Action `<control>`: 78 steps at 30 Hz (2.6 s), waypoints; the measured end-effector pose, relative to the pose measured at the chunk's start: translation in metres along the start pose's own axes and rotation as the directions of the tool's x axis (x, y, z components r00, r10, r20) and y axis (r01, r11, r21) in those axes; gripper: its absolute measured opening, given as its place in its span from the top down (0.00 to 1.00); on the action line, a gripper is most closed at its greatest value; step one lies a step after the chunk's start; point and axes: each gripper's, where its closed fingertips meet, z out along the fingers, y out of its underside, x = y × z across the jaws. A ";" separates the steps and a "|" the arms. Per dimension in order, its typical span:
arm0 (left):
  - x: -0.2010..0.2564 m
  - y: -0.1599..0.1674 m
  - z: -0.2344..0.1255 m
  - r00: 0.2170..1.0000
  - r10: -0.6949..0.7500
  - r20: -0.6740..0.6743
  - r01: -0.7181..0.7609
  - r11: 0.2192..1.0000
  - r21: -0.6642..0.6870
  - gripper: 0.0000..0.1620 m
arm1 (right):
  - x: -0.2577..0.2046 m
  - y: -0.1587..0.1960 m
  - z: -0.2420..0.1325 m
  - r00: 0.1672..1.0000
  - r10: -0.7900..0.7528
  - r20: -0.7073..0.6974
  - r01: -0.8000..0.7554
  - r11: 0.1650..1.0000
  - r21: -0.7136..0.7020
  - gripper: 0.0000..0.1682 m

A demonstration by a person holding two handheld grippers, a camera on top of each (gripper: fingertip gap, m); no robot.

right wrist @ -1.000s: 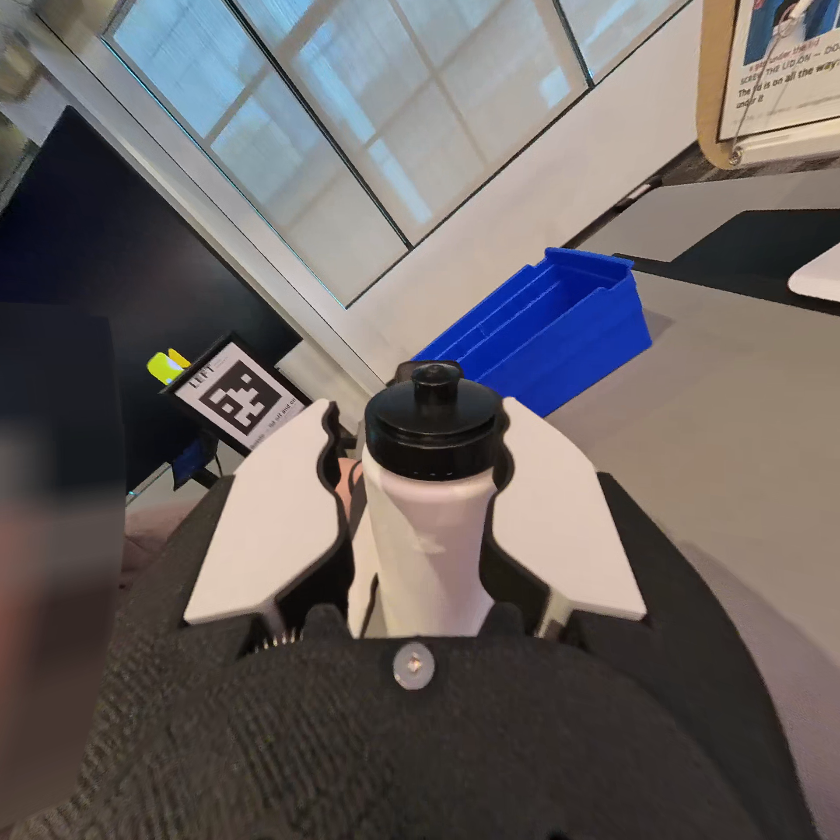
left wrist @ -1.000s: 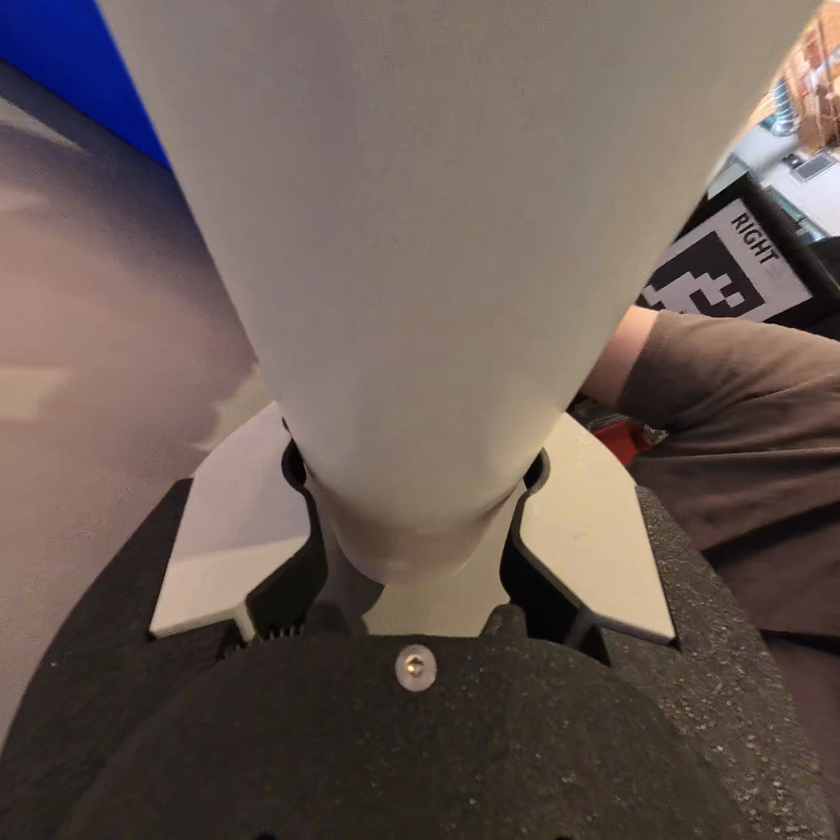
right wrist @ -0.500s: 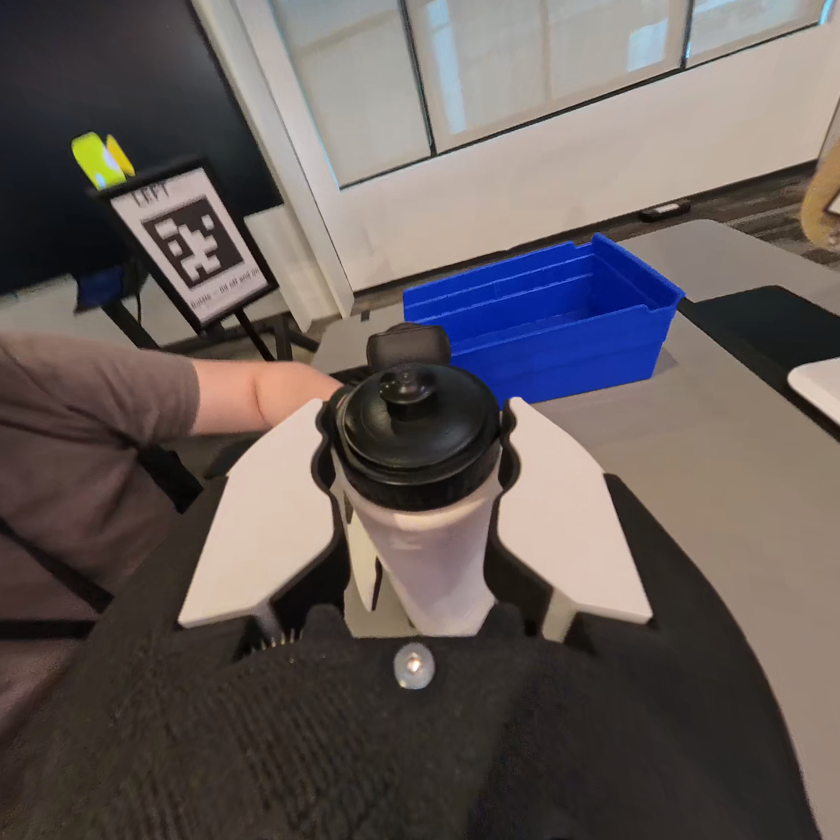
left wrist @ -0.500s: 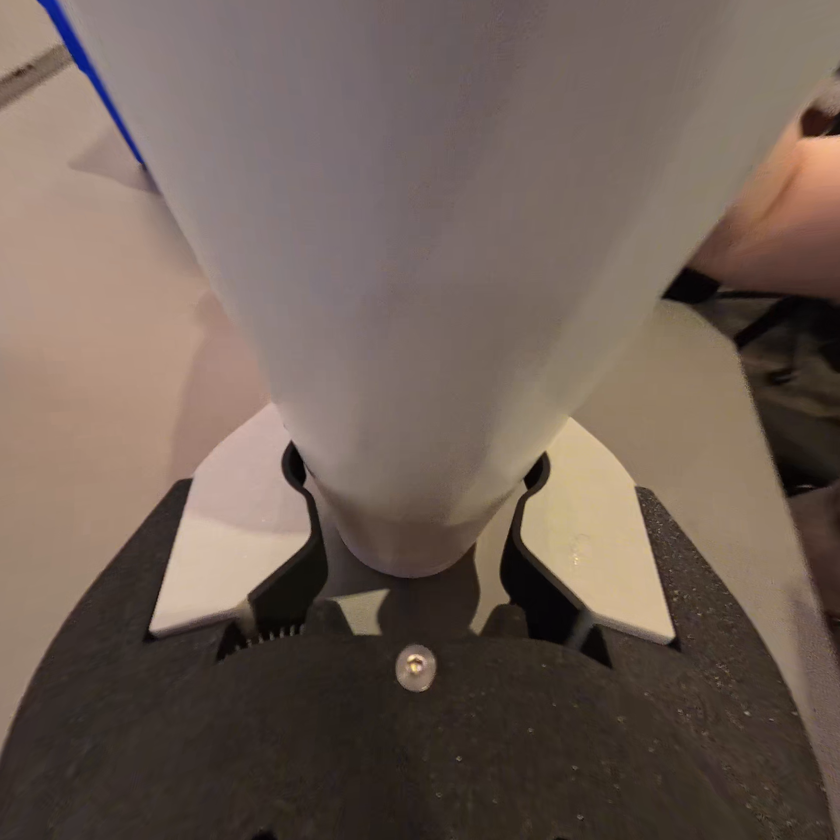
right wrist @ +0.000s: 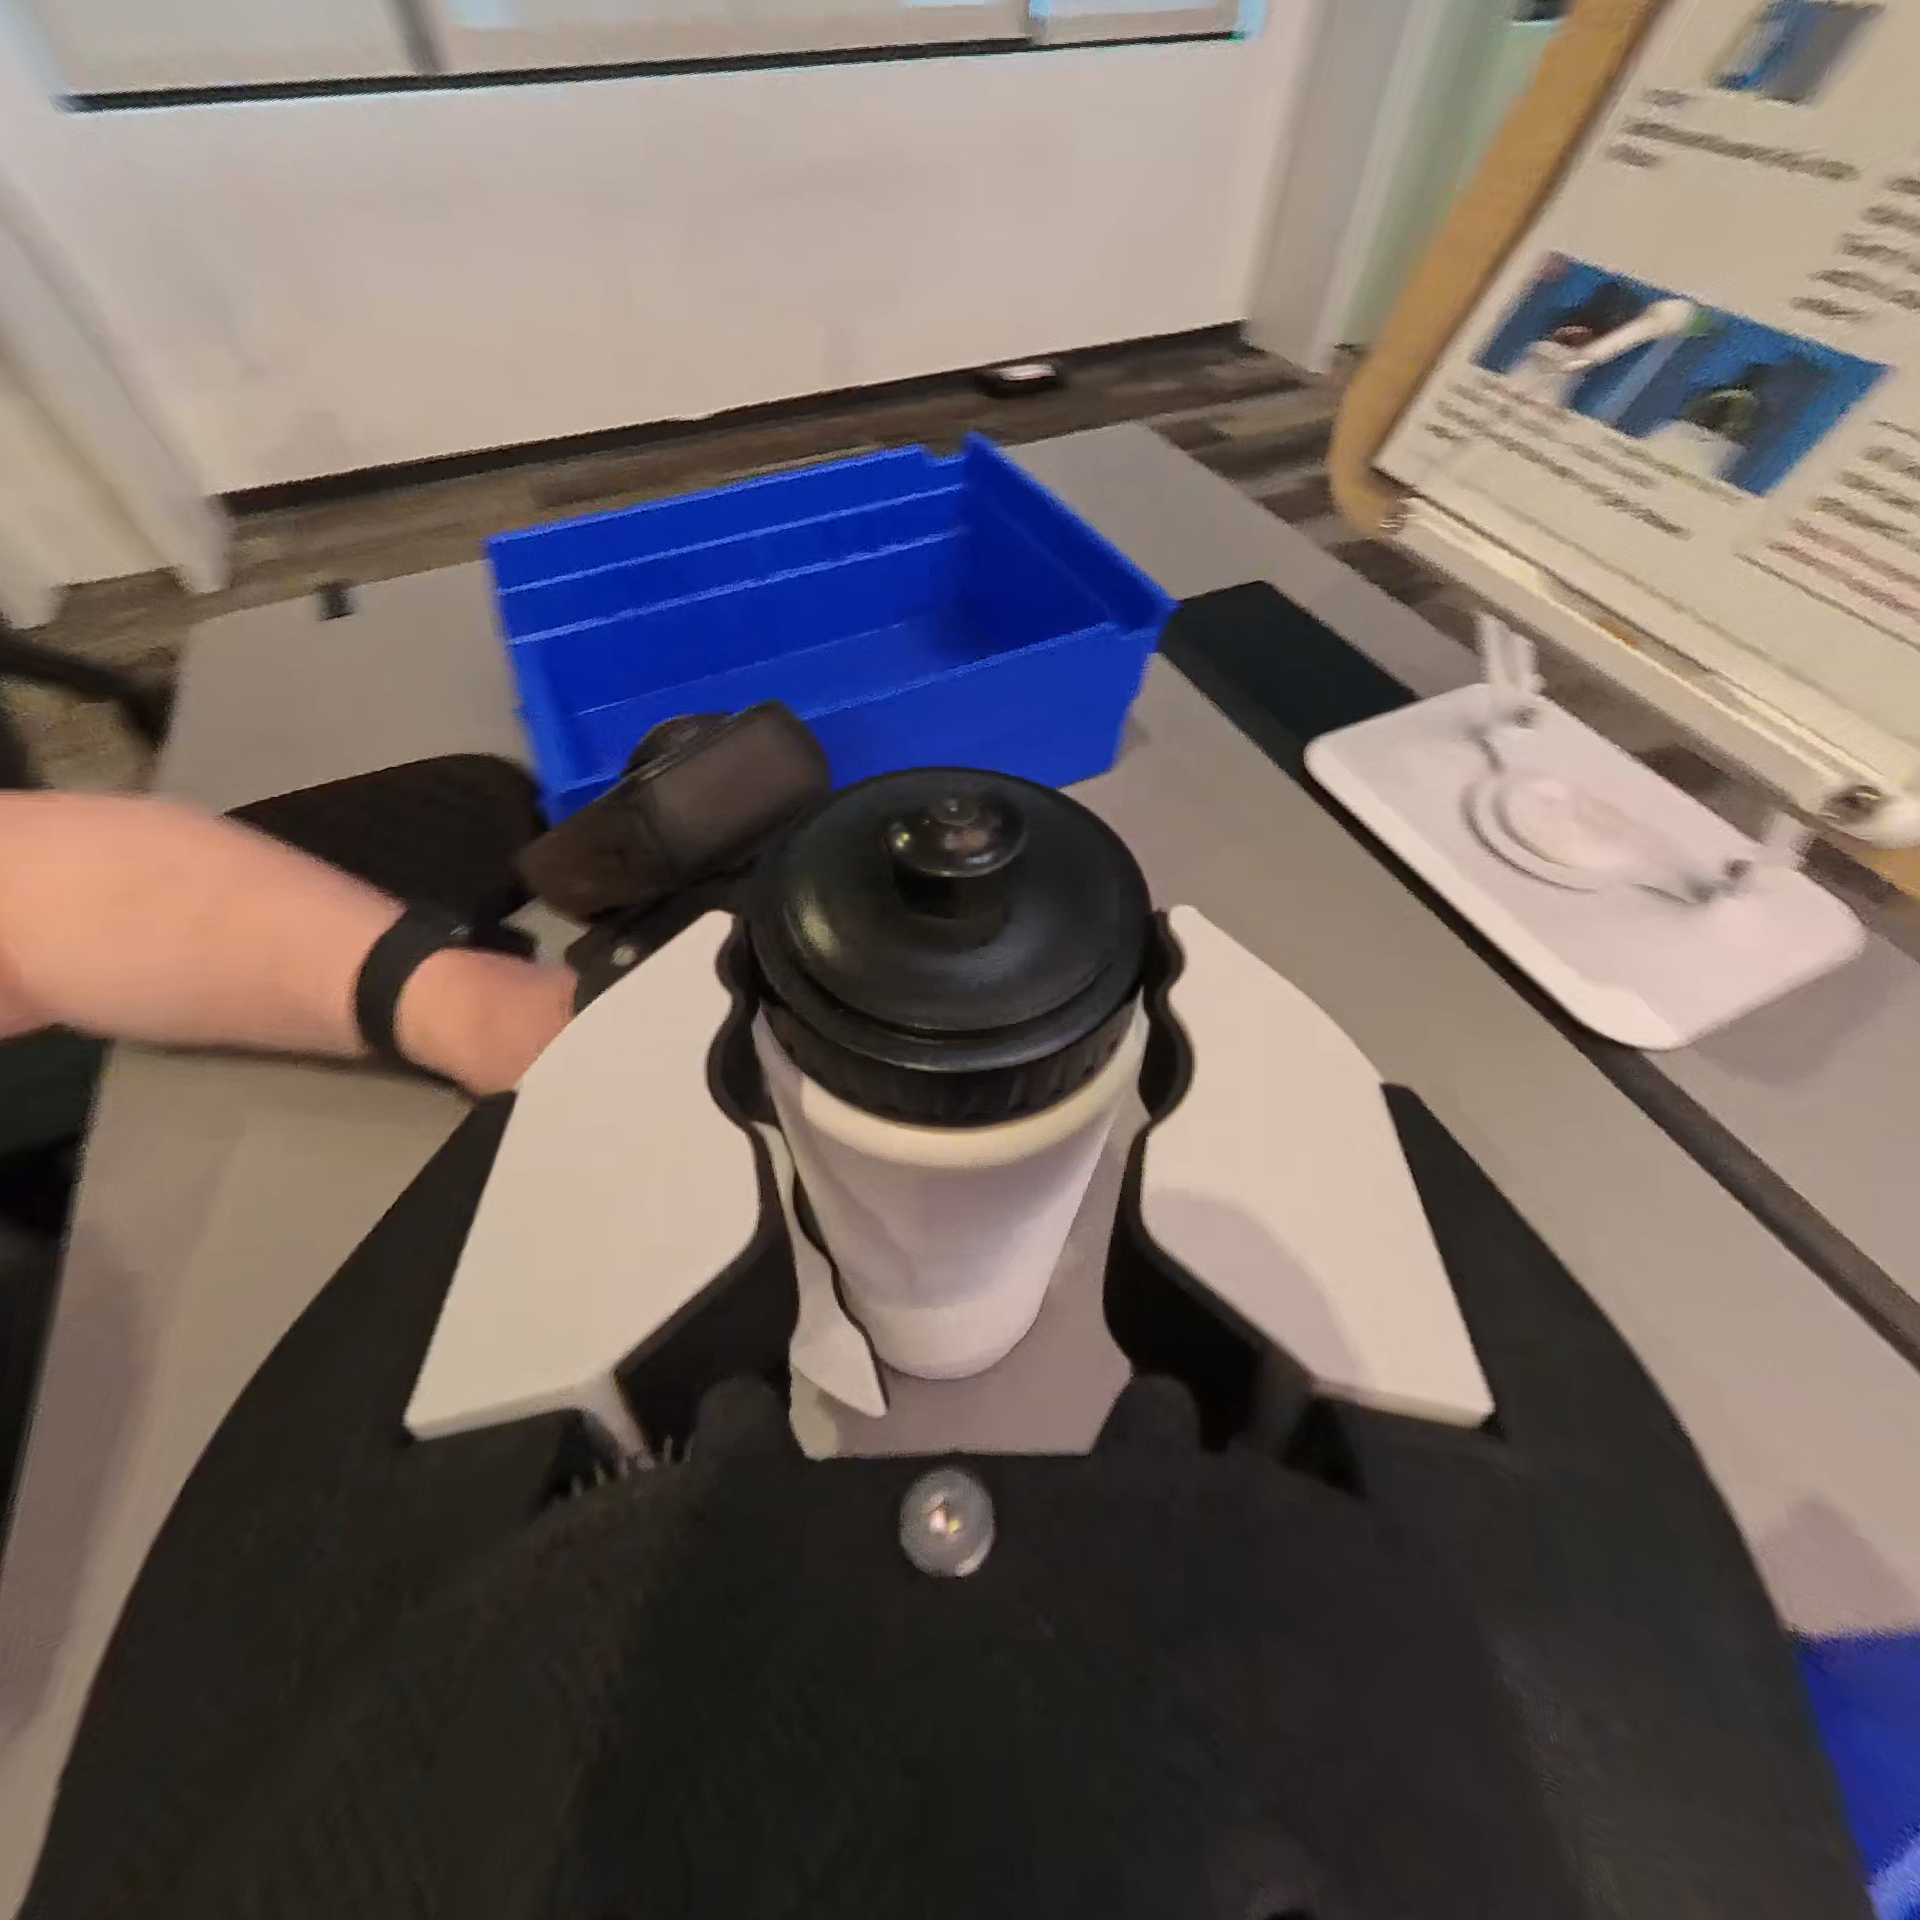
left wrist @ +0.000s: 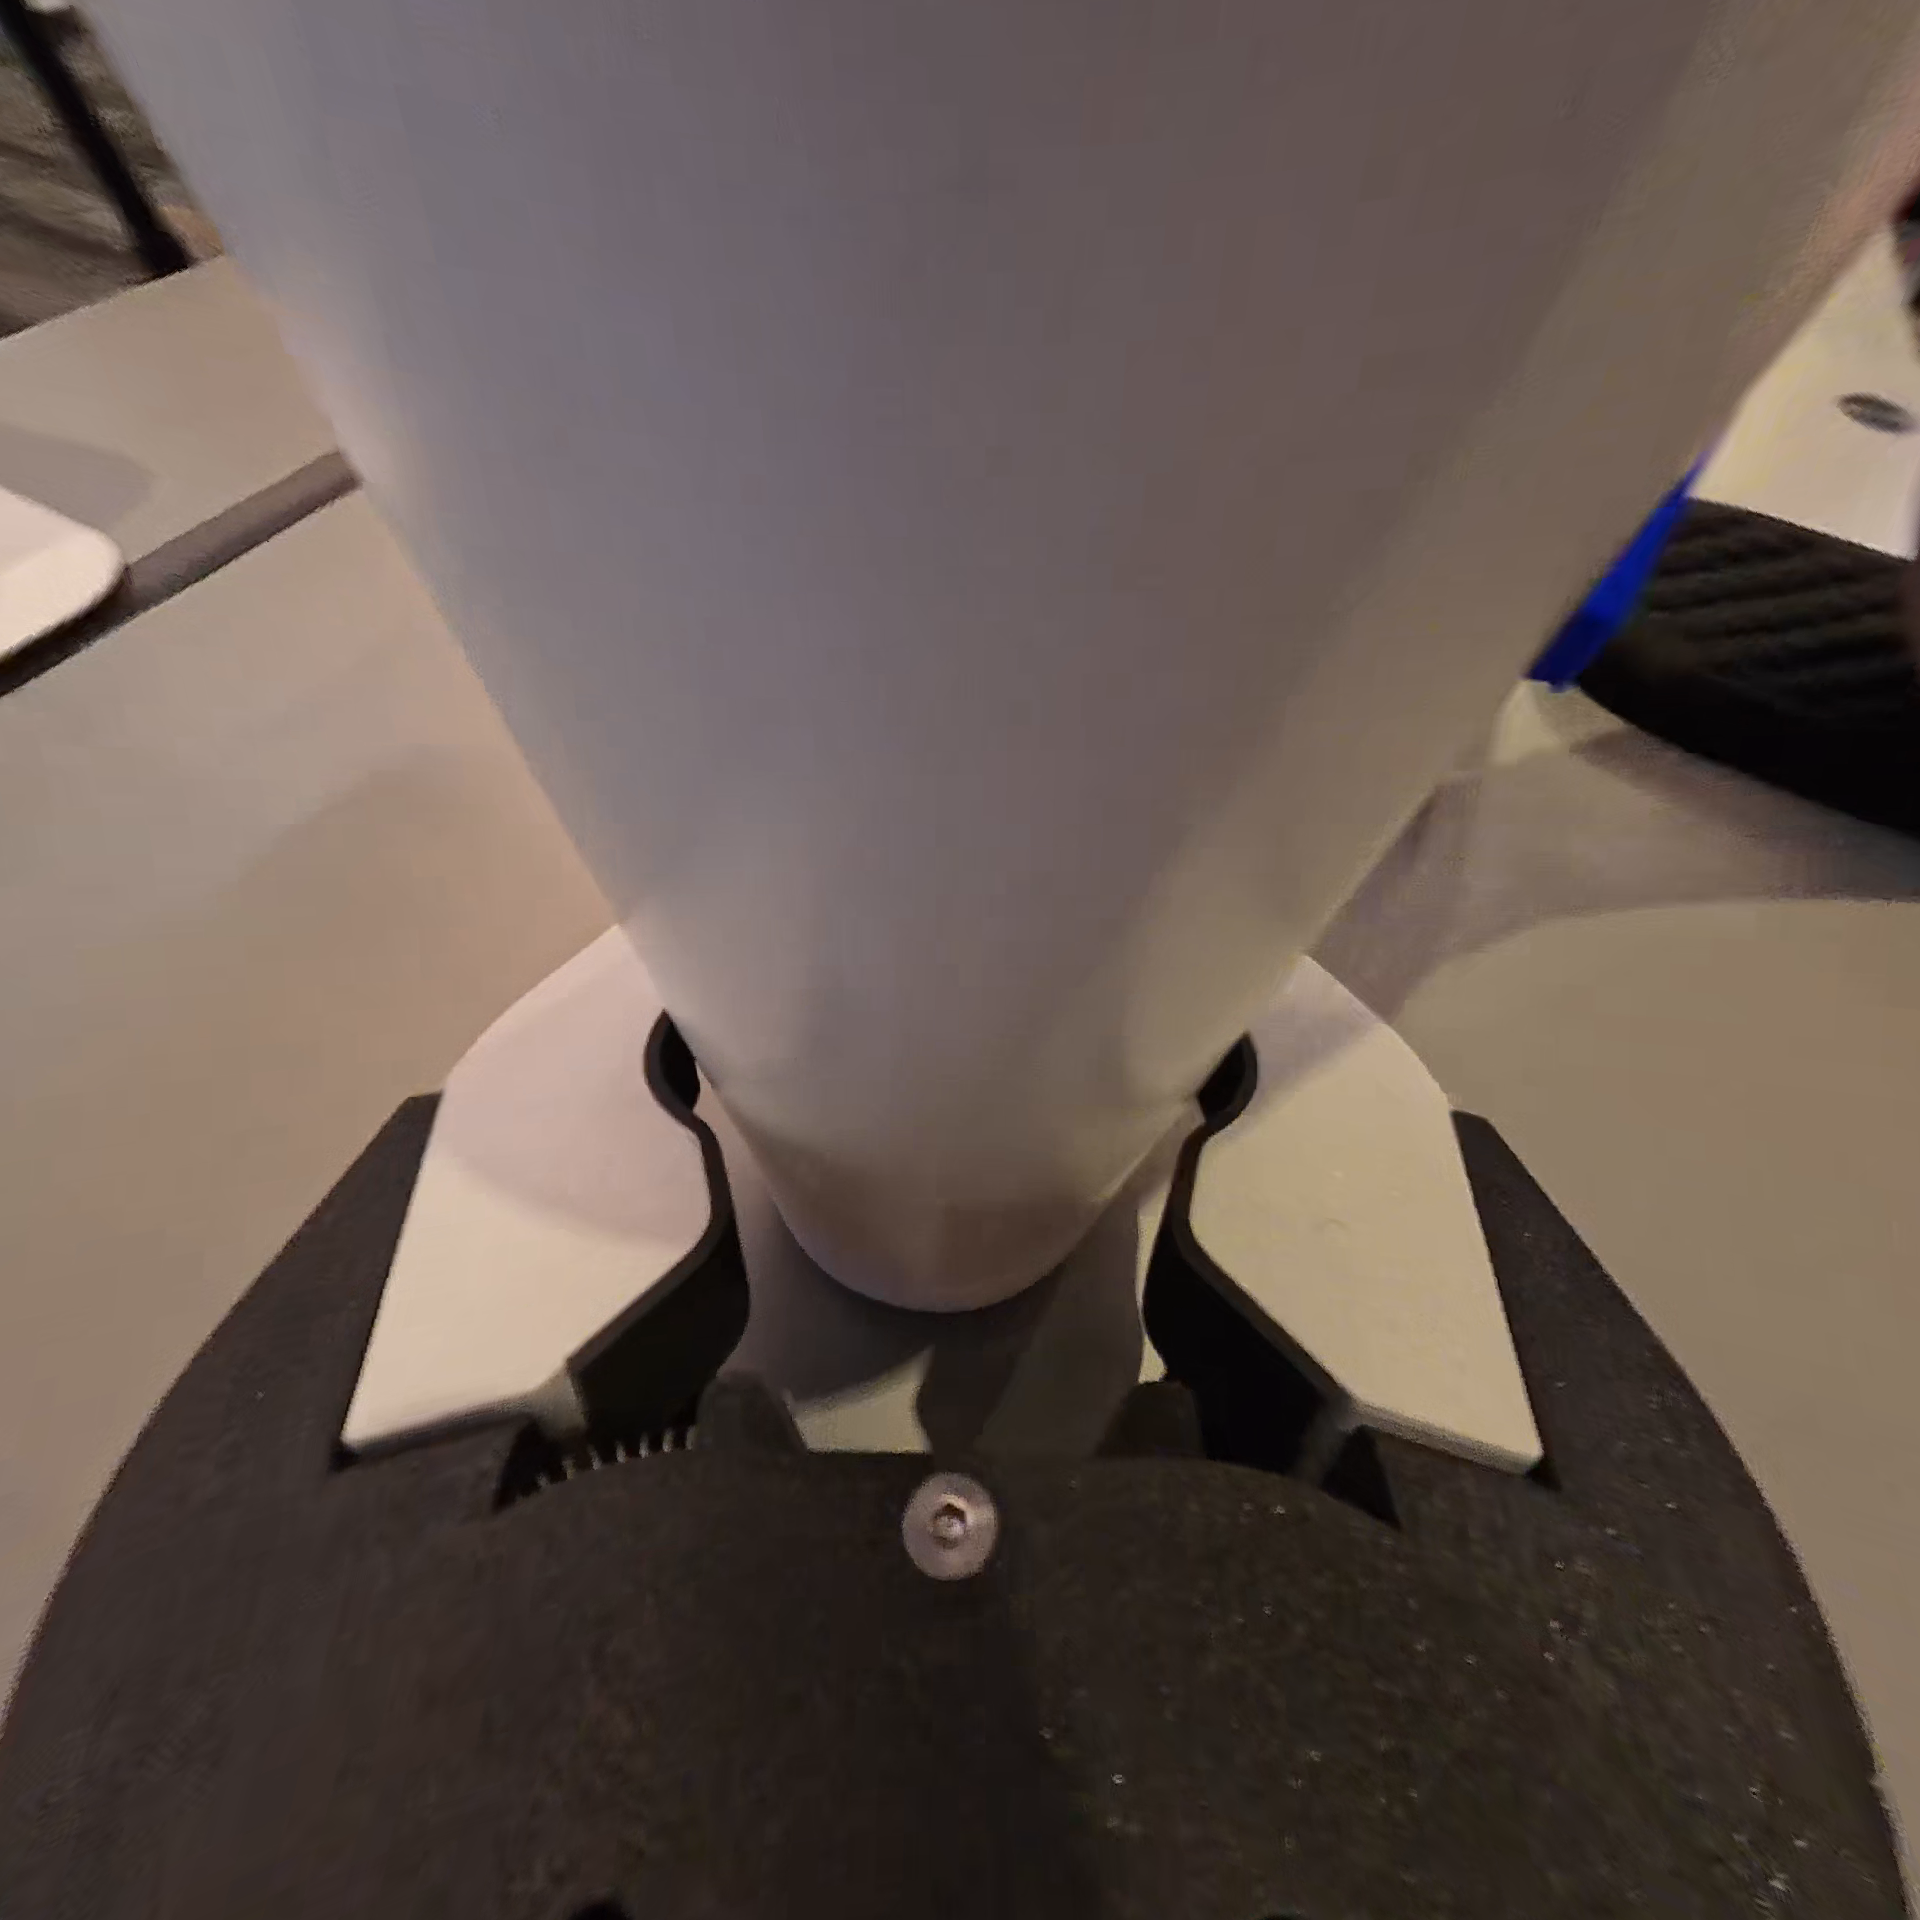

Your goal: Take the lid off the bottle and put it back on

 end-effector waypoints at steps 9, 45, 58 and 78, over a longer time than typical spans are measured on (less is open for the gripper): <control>0.011 0.002 -0.004 0.991 0.086 -0.105 -0.086 0.996 0.003 0.40 | -0.019 0.001 -0.012 0.961 -0.168 0.218 0.161 0.986 0.050 0.55; 0.002 0.003 0.000 0.997 0.050 -0.056 -0.053 0.997 -0.054 0.41 | -0.003 -0.009 -0.006 0.996 0.085 -0.010 -0.085 0.996 0.034 0.58; 0.038 0.008 -0.006 0.945 0.177 -0.276 -0.192 0.981 -0.029 0.41 | -0.033 -0.003 -0.028 0.925 -0.207 0.318 0.191 0.978 0.081 0.58; 0.032 0.007 -0.006 0.961 0.077 -0.265 -0.101 0.992 -0.076 0.41 | -0.014 -0.005 -0.022 0.965 -0.040 0.259 0.030 0.999 0.042 0.56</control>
